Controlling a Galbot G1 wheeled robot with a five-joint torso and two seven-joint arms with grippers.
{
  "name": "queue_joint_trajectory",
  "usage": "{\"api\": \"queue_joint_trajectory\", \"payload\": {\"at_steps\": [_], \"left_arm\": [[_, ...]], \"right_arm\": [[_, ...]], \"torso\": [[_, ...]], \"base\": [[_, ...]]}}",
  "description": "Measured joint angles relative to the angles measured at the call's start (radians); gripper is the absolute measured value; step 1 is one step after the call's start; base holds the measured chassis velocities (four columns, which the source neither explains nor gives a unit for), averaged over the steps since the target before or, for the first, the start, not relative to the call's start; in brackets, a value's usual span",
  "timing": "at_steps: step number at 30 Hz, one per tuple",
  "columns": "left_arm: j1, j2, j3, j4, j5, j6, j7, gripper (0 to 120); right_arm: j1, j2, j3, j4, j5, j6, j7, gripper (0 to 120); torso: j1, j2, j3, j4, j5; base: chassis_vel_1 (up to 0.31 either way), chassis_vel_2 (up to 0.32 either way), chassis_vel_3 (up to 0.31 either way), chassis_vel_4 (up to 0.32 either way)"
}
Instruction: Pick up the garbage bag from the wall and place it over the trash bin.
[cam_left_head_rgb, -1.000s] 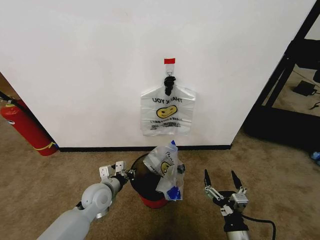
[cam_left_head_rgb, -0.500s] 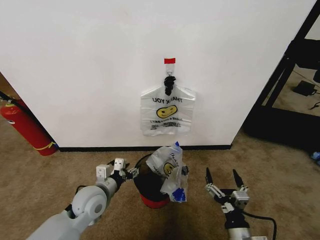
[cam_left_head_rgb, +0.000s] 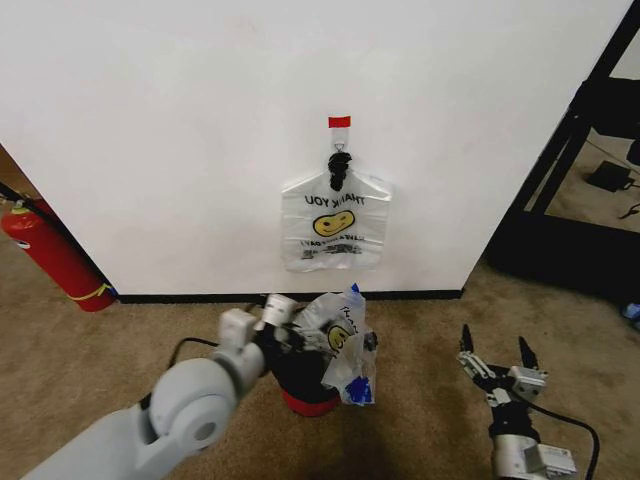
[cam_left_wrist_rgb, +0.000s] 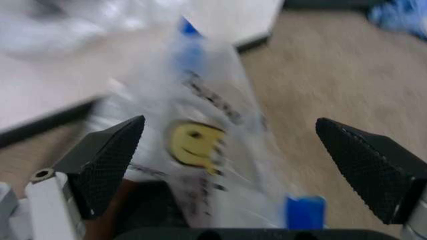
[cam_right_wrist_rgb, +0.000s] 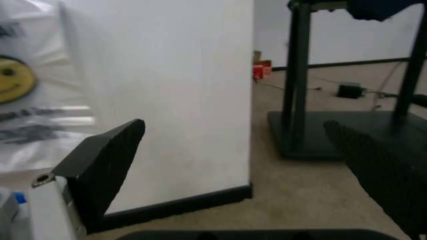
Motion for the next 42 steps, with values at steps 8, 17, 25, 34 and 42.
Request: {"api": "queue_joint_trajectory", "payload": {"at_steps": [8,17,25,34,42], "left_arm": [[-0.176,-0.085,0.18,0.108,-0.115,0.016,-0.065,100],[-0.225,-0.178,0.221,0.232,-0.093,0.013,-0.087,100],[-0.206,-0.167,0.222,0.248,-0.076,-0.009,-0.079,78],[-0.172,-0.19,0.214,0.267,-0.07,-0.026,-0.071,46],[-0.176,-0.158,0.204,0.257,-0.072,-0.029,-0.069,16]], "right_arm": [[0.004,0.024,0.016,-0.033,-0.003,0.0,0.006,100],[-0.001,0.033,0.015,-0.042,-0.003,0.008,0.004,100],[-0.002,0.033,0.008,-0.043,-0.001,0.012,-0.004,100],[0.001,0.029,-0.001,-0.042,-0.003,0.01,-0.008,100],[0.007,0.023,-0.021,-0.045,-0.009,0.008,-0.012,100]], "torso": [[0.0,0.0,0.0,0.0003,0.0003],[0.0,0.0,0.0,0.0001,0.0001],[0.0,0.0,0.0,0.0004,-0.0002],[0.0,0.0,0.0,0.0001,-0.0003],[0.0,0.0,0.0,0.0002,-0.0002]], "base": [[0.0,0.0,0.0,0.0],[0.0,0.0,0.0,0.0],[0.0,0.0,0.0,0.0],[0.0,0.0,0.0,0.0],[0.0,0.0,0.0,0.0]]}}
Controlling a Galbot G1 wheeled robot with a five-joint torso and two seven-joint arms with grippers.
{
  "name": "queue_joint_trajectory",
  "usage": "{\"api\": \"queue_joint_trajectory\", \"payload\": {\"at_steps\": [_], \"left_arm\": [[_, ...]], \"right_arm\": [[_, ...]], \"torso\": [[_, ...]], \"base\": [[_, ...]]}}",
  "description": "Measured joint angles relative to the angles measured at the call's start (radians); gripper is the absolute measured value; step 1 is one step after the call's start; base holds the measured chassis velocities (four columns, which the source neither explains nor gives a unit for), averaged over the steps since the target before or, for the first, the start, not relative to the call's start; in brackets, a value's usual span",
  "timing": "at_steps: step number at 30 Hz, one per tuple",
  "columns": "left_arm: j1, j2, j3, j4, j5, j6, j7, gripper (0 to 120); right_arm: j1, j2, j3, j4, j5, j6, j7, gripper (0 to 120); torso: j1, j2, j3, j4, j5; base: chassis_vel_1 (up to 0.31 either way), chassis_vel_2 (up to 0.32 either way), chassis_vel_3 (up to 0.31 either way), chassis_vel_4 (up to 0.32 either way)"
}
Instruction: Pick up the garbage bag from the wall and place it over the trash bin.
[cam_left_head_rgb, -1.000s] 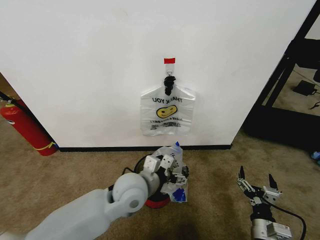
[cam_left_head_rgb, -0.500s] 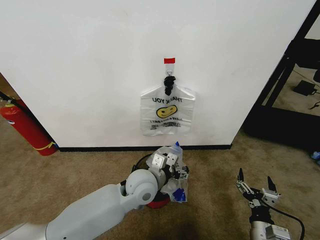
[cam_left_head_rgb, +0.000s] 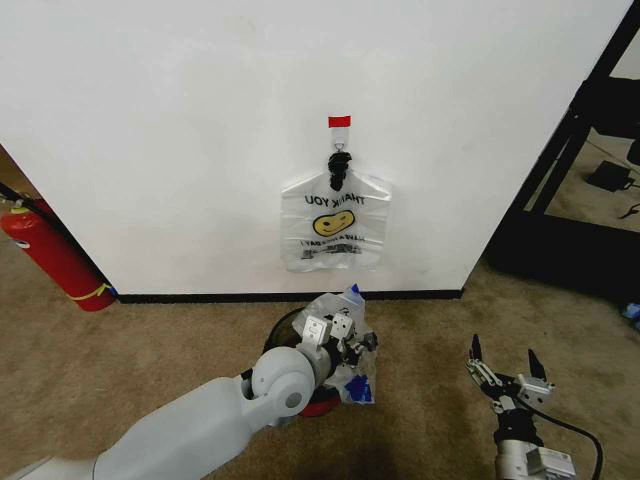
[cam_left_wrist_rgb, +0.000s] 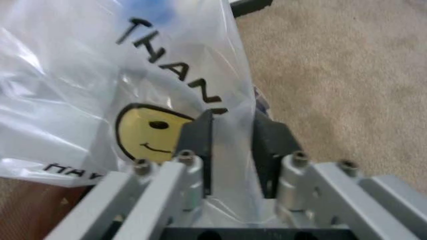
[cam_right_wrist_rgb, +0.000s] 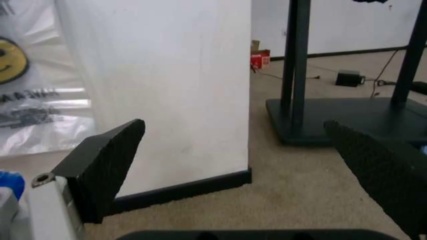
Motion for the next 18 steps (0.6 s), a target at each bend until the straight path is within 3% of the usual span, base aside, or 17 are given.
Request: {"api": "queue_joint_trajectory", "payload": {"at_steps": [5,11,15,18], "left_arm": [[0.0,0.018,-0.012,-0.018,-0.006,0.002,-0.002,0],[0.012,0.032,-0.027,-0.027,-0.008,0.004,-0.002,0],[0.034,0.053,-0.053,-0.057,-0.015,0.008,-0.003,0],[0.048,0.058,-0.064,-0.063,-0.016,0.01,-0.007,0]], "right_arm": [[0.008,-0.014,-0.022,-0.001,-0.009,-0.012,0.001,100],[0.031,-0.041,-0.051,0.009,-0.014,-0.04,0.006,100],[0.081,-0.116,-0.146,0.059,0.064,-0.149,0.02,100],[0.162,-0.213,-0.219,0.104,0.186,-0.341,0.005,100]], "torso": [[0.0,0.0,0.0,0.0,0.0],[0.0,0.0,0.0,0.0,0.0],[0.0,0.0,0.0,0.0001,0.0003],[0.0,0.0,0.0,0.0001,0.0]], "base": [[0.0,0.0,0.0,0.0],[0.0,0.0,0.0,0.0],[0.0,0.0,0.0,0.0],[0.0,0.0,0.0,0.0]]}}
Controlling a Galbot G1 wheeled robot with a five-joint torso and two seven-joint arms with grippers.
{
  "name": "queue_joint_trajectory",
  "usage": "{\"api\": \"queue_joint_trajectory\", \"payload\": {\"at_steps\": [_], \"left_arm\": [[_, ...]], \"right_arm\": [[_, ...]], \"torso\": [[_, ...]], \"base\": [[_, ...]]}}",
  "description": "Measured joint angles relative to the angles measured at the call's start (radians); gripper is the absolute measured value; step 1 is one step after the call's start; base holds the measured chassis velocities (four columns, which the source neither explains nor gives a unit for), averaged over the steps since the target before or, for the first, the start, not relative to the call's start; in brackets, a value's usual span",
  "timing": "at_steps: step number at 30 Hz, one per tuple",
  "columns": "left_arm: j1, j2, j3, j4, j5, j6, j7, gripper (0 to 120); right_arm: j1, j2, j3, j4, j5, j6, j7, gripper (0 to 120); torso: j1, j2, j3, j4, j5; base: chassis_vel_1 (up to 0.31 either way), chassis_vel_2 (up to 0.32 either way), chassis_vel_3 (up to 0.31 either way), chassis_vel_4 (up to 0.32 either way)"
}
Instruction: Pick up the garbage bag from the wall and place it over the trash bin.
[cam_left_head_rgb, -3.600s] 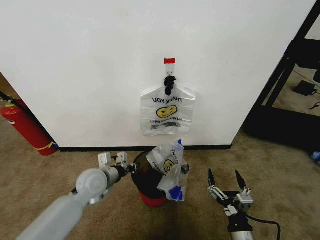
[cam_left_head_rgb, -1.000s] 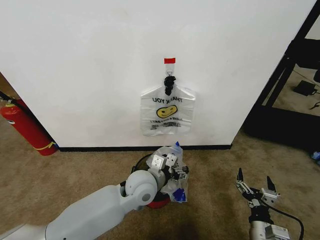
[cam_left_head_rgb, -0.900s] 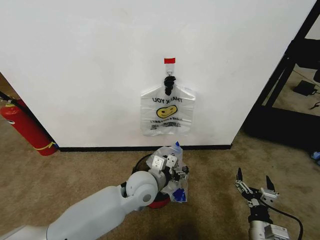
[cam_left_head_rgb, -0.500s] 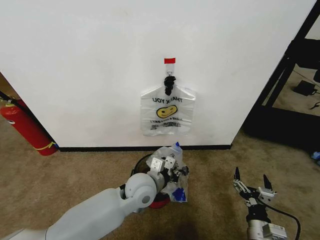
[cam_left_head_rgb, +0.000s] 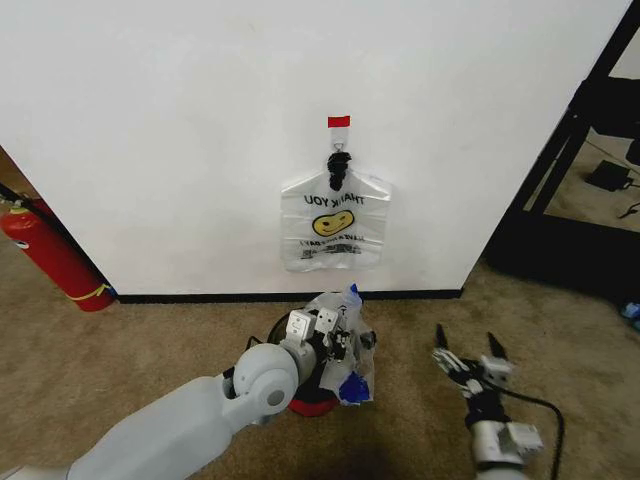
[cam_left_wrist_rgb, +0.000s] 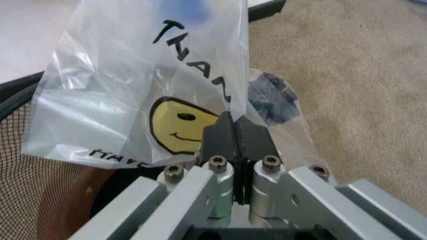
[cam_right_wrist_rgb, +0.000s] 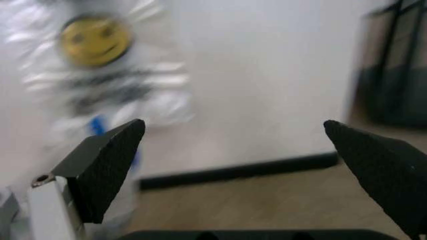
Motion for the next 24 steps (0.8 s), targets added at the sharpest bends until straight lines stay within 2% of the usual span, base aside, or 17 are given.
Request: {"api": "queue_joint_trajectory", "payload": {"at_steps": [1,3,5,8,9,12,15,24], "left_arm": [[0.0,0.0,0.0,0.0,0.0,0.0,0.0,0],[0.012,-0.001,-0.008,-0.001,0.004,0.0,-0.001,0],[0.028,-0.002,-0.014,-0.005,0.01,0.0,-0.002,0],[0.04,-0.012,-0.014,-0.004,0.022,0.0,-0.004,0],[0.04,-0.012,-0.014,-0.004,0.022,0.0,-0.004,0],[0.037,-0.033,-0.005,0.01,0.032,-0.001,-0.005,0],[0.006,-0.044,0.023,0.023,0.03,-0.003,-0.005,0],[-0.061,-0.073,0.077,0.038,0.007,-0.004,-0.005,0]], "right_arm": [[0.0,0.0,0.0,0.0,0.0,0.0,0.0,100],[0.054,-0.057,-0.026,0.002,0.011,-0.09,-0.018,100],[0.115,-0.129,-0.04,0.024,0.096,-0.215,-0.023,100],[0.171,-0.211,-0.046,0.039,0.203,-0.32,-0.036,100],[0.171,-0.211,-0.046,0.039,0.203,-0.32,-0.036,100],[0.206,-0.302,-0.071,0.023,0.245,-0.359,-0.097,100],[0.202,-0.33,-0.089,0.018,0.246,-0.368,-0.126,100],[0.211,-0.32,-0.127,-0.006,0.211,-0.37,-0.145,100]], "torso": [[0.0,0.0,0.0,0.0,0.0],[0.0,0.0,0.0,0.0,0.0004],[0.0,0.0,0.0,0.0001,0.0003],[0.0,0.0,0.0,0.0003,-0.0003],[0.0,0.0,0.0,0.0003,-0.0003],[0.0,0.0,0.0,0.0,0.0001],[0.0,0.0,0.0,-0.0004,0.0001],[0.0,0.0,0.0,-0.0005,0.0]], "base": [[0.0,0.0,0.0,0.0],[0.0,0.0,0.0,0.0],[0.0,0.0,0.0,0.0],[0.0,0.0,0.0,0.0],[0.0,0.0,0.0,0.0],[0.0,0.0,0.0,0.0],[0.0,0.0,0.0,0.0],[0.0,0.0,0.0,0.0]]}}
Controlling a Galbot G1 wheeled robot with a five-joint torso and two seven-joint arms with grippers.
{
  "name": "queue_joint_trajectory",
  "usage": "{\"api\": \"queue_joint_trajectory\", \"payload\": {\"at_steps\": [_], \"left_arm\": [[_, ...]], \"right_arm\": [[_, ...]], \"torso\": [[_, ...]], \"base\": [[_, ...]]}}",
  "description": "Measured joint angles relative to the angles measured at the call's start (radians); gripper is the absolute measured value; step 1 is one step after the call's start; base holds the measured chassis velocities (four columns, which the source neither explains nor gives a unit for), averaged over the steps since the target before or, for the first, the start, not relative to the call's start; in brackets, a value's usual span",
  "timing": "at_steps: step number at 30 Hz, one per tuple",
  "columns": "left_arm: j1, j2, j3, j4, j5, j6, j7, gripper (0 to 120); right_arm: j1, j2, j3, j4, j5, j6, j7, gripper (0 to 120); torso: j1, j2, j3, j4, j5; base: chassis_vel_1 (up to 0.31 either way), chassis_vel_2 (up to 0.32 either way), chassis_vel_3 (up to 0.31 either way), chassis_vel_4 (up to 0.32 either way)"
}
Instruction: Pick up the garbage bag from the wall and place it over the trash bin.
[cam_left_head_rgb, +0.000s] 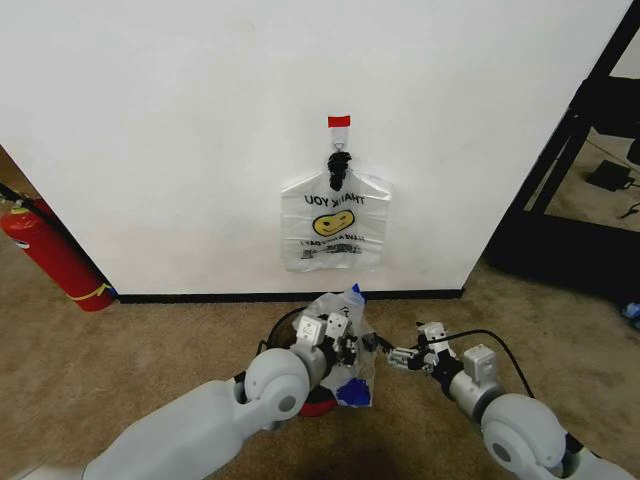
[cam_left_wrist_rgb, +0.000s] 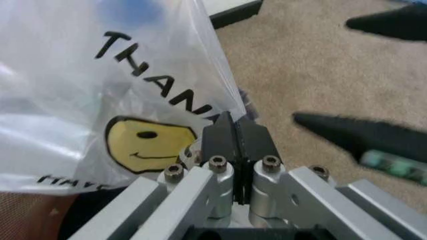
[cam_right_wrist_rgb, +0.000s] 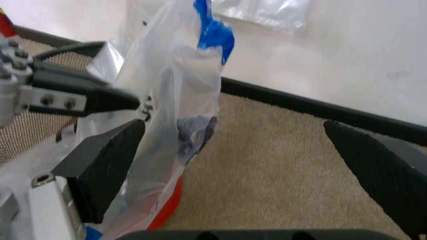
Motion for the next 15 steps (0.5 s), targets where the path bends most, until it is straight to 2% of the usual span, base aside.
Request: {"api": "queue_joint_trajectory", "payload": {"at_steps": [5,15], "left_arm": [[-0.001,0.011,0.001,-0.003,-0.007,0.0,0.0,0],[0.01,0.038,-0.017,-0.021,-0.018,0.0,-0.001,0]], "right_arm": [[0.04,0.005,-0.039,-0.025,-0.004,-0.002,-0.007,100],[0.119,0.027,-0.103,-0.075,0.012,-0.001,-0.008,100]], "torso": [[0.0,0.0,0.0,0.0007,0.0],[0.0,0.0,0.0,0.0005,0.0001]], "base": [[0.0,0.0,0.0,0.0],[0.0,0.0,0.0,0.0]]}}
